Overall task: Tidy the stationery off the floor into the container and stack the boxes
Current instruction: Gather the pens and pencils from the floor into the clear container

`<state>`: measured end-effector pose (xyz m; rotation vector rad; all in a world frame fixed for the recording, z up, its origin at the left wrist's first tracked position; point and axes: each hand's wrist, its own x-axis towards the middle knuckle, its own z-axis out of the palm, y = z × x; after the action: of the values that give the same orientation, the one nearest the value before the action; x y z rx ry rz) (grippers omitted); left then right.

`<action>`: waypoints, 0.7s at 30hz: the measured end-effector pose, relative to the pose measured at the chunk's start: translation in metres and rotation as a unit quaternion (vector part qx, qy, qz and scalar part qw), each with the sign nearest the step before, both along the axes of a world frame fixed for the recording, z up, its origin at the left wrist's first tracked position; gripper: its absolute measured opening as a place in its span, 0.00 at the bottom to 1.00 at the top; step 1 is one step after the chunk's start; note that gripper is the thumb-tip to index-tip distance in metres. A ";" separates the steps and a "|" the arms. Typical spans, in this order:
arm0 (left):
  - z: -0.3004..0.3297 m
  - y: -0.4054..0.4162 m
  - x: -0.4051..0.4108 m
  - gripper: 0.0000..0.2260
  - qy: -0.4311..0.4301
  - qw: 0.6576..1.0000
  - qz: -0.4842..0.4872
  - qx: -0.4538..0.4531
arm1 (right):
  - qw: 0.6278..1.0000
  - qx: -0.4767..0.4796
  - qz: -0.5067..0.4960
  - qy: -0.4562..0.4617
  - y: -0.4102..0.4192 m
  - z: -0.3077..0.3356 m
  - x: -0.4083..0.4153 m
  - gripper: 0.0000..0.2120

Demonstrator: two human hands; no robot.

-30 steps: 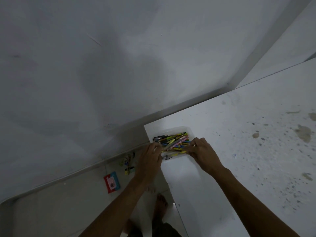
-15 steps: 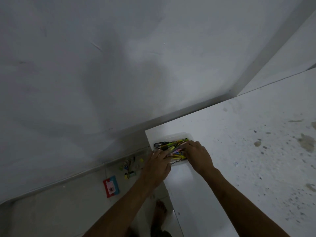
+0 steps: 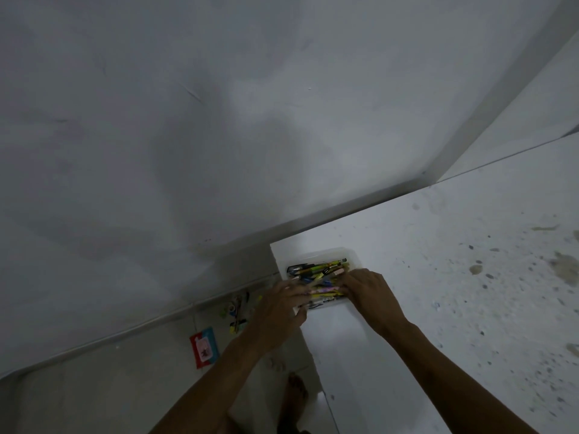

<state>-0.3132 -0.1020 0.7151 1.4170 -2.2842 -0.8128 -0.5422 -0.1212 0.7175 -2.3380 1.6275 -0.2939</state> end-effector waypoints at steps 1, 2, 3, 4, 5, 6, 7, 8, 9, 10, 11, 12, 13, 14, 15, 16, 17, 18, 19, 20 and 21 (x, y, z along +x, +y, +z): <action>-0.001 0.001 0.001 0.12 -0.008 1.000 -0.010 0.000 | 1.000 0.001 0.001 0.007 0.002 0.000 -0.003 0.03; -0.001 0.002 0.002 0.13 -0.023 0.999 -0.022 -0.006 | 1.000 0.001 0.002 0.015 0.003 0.000 -0.004 0.03; -0.002 0.003 0.003 0.13 -0.043 0.998 -0.029 -0.019 | 1.000 0.002 0.002 0.024 0.005 0.000 -0.005 0.03; -0.003 0.005 0.003 0.14 -0.052 0.998 -0.026 -0.029 | 0.999 0.009 0.001 0.035 0.006 -0.001 -0.003 0.03; -0.004 0.007 0.003 0.14 -0.053 0.998 -0.016 -0.034 | 0.999 0.017 -0.003 0.043 0.007 -0.002 0.001 0.04; -0.003 0.008 0.003 0.13 -0.049 0.998 -0.005 -0.039 | 0.999 0.022 -0.012 0.043 0.007 -0.002 0.006 0.05; -0.004 0.009 0.003 0.13 -0.051 0.998 -0.002 -0.045 | 0.999 0.024 -0.024 0.036 0.007 -0.004 0.010 0.05; -0.004 0.010 0.004 0.13 -0.056 0.997 -0.002 -0.047 | 0.999 0.027 -0.037 0.028 0.006 -0.004 0.015 0.05; -0.004 0.011 0.004 0.13 -0.061 0.997 -0.004 -0.047 | 0.998 0.030 -0.044 0.024 0.006 -0.003 0.019 0.05; -0.006 0.011 0.005 0.13 -0.066 0.997 -0.007 -0.045 | 0.998 0.031 -0.044 0.025 0.006 -0.002 0.022 0.05; -0.006 0.012 0.005 0.14 -0.074 0.996 -0.013 -0.041 | 0.998 0.032 -0.037 0.027 0.007 -0.001 0.024 0.05; -0.007 0.013 0.005 0.15 -0.082 0.996 -0.016 -0.037 | 0.999 0.030 -0.030 0.029 0.007 -0.001 0.025 0.05; -0.007 0.013 0.005 0.15 -0.088 0.995 -0.015 -0.037 | 0.999 0.031 -0.029 0.026 0.007 -0.001 0.024 0.05; -0.007 0.013 0.005 0.15 -0.093 0.995 -0.012 -0.045 | 0.999 0.034 -0.034 0.018 0.006 -0.001 0.023 0.05; -0.006 0.012 0.004 0.14 -0.096 0.994 -0.010 -0.058 | 0.998 0.038 -0.043 0.004 0.005 -0.001 0.021 0.05; -0.006 0.012 0.003 0.13 -0.098 0.993 -0.004 -0.068 | 0.998 0.036 -0.056 -0.009 0.002 -0.001 0.020 0.06; -0.006 0.011 0.002 0.13 -0.100 0.993 0.001 -0.070 | 0.997 0.031 -0.066 -0.013 -0.001 -0.003 0.018 0.06; -0.006 0.010 0.001 0.14 -0.104 0.992 0.002 -0.065 | 0.997 0.029 -0.070 -0.005 -0.004 -0.004 0.017 0.07; -0.006 0.010 0.000 0.15 -0.109 0.992 0.002 -0.059 | 0.997 0.034 -0.069 0.008 -0.007 -0.006 0.017 0.09; -0.004 0.009 -0.001 0.15 -0.108 0.993 0.003 -0.055 | 0.997 0.041 -0.064 0.021 -0.010 -0.009 0.018 0.10; -0.002 0.008 -0.001 0.14 -0.108 0.993 0.005 -0.056 | 0.996 0.051 -0.059 0.032 -0.013 -0.012 0.019 0.11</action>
<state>-0.3147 -0.0938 0.7135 1.5294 -2.4353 -0.5403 -0.5237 -0.1341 0.7060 -2.2023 1.7703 -0.1557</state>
